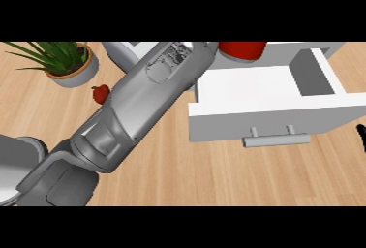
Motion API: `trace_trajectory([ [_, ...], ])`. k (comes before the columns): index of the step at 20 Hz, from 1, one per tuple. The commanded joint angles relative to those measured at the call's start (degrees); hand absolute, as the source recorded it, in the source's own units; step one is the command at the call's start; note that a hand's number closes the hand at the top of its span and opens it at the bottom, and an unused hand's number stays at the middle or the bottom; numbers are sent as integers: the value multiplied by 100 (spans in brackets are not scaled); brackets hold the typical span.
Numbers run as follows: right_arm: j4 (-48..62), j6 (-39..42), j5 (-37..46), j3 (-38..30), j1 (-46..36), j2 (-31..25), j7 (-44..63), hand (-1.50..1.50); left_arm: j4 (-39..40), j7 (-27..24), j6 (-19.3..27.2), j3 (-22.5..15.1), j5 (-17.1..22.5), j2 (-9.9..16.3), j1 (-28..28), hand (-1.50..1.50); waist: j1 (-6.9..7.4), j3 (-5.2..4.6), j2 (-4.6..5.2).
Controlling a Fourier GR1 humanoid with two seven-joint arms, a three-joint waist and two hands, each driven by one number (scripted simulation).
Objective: Pick up the can, place it into the drawer and close the drawer
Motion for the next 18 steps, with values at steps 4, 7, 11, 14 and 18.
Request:
trace_trajectory([
  [4, 59, 114, -38, 76, 34, 40, -157, -150, 436, -275, 200, -531, 577, 0, -33, 150, -151, 6, 21],
  [7, 170, 15, 86, 62, -231, -45, -76, -150, 641, -433, 307, -697, 625, 0, -145, 150, -148, 6, 42],
  [11, 504, 42, 135, -14, -390, -145, -196, -150, 765, -725, 439, -911, 763, 0, -18, 150, -215, 10, 73],
  [14, 334, 95, 74, 8, -260, -129, -176, -150, 949, -972, 392, -1004, 832, 0, 150, 150, -280, 9, 85],
  [18, 333, -97, 114, 52, -718, -193, 162, -150, 809, -889, 597, -1458, 940, 0, 231, 150, -340, 6, 86],
])
